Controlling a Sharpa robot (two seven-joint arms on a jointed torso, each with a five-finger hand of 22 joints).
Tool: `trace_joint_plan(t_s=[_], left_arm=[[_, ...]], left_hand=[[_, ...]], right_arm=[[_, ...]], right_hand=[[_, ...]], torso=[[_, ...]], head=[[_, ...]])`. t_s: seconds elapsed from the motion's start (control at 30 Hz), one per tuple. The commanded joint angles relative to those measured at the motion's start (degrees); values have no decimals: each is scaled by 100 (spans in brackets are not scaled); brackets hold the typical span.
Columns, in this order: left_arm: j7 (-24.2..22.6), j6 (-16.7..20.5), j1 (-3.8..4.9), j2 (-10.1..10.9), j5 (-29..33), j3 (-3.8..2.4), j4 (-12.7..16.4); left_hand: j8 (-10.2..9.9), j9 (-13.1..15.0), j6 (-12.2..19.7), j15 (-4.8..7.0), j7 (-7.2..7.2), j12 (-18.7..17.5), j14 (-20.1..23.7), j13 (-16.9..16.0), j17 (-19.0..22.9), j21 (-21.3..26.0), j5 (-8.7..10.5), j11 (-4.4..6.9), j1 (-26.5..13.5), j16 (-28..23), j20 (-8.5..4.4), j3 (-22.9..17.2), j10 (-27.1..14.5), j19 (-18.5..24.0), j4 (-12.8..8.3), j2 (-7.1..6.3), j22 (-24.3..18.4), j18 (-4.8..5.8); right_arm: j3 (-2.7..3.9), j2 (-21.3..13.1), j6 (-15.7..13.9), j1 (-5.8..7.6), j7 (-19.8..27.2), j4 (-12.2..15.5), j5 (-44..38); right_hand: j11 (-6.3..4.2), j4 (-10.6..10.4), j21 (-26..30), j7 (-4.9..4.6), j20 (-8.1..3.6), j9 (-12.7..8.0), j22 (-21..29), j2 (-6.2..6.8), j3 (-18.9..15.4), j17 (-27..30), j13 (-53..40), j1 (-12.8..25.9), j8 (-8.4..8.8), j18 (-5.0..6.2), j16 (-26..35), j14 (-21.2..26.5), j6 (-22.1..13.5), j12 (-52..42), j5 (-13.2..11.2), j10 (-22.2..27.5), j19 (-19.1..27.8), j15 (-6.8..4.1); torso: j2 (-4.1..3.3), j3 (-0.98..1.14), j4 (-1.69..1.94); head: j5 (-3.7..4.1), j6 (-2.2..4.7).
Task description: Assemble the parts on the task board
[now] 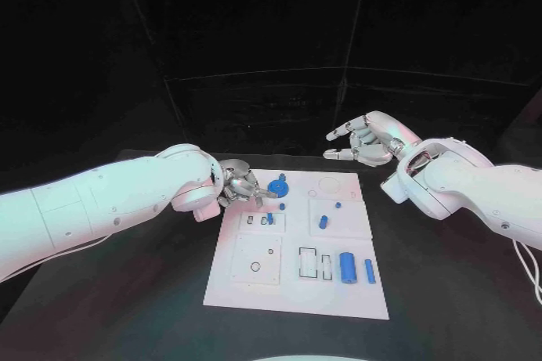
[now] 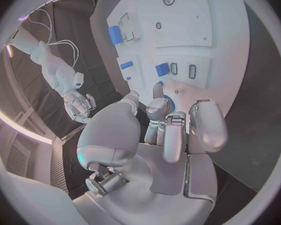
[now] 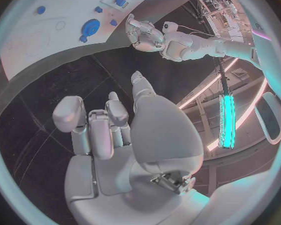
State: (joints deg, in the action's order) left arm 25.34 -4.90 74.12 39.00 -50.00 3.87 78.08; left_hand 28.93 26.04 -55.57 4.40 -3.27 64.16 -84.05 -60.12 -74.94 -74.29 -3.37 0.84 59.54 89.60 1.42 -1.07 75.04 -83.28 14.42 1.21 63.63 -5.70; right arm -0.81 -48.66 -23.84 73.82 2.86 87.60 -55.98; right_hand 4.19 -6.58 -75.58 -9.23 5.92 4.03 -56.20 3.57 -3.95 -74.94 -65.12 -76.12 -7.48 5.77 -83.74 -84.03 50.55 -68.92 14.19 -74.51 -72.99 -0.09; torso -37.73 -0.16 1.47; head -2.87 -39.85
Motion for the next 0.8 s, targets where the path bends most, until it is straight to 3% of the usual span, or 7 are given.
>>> trace_joint_plan(t_s=[0.03,0.23,0.4,0.8], left_arm=[[807,-508,29,-148,-649,13,-105],[1053,-628,63,-433,-720,85,-259],[1193,-772,88,-617,-735,146,-387],[1332,-996,109,-792,-741,186,-496]], left_hand=[[117,119,87,34,9,74,-595,-60,-1506,-79,26,18,-44,40,-8,157,33,-51,66,-10,96,116],[248,258,152,46,23,174,-595,-149,-1506,-161,40,30,-58,40,-16,357,77,-79,166,-25,227,137],[300,316,177,50,29,200,-595,-169,-1506,-183,40,36,-54,40,-20,436,86,-84,189,-18,260,142],[346,373,213,52,32,221,-595,-185,-1506,-215,39,39,8,40,-23,488,89,-92,174,14,314,150]], right_arm=[[6,18,106,22,-52,-48,111],[6,58,126,27,-119,-108,110],[6,89,138,28,-153,-140,109],[5,141,167,28,-204,-204,108]], right_hand=[[-3,3,32,3,4,7,14,-33,-41,-262,10,5,-28,84,39,-320,24,38,38,45,51,-13],[-4,-2,35,4,3,7,18,-33,-52,-258,13,9,-32,85,42,-319,23,39,36,46,53,-14],[-4,-2,35,4,3,7,18,-33,-52,-258,13,9,-32,85,42,-319,23,39,36,46,53,-14],[-5,-9,42,5,2,6,31,-36,-66,-255,14,14,-37,87,46,-318,22,38,35,45,59,-15]], torso=[[4,-3,1],[-14,-2,-16],[-20,-10,-10],[-25,-15,-2]], head=[[-17,-9],[-45,-33],[-28,-54],[-22,-107]])
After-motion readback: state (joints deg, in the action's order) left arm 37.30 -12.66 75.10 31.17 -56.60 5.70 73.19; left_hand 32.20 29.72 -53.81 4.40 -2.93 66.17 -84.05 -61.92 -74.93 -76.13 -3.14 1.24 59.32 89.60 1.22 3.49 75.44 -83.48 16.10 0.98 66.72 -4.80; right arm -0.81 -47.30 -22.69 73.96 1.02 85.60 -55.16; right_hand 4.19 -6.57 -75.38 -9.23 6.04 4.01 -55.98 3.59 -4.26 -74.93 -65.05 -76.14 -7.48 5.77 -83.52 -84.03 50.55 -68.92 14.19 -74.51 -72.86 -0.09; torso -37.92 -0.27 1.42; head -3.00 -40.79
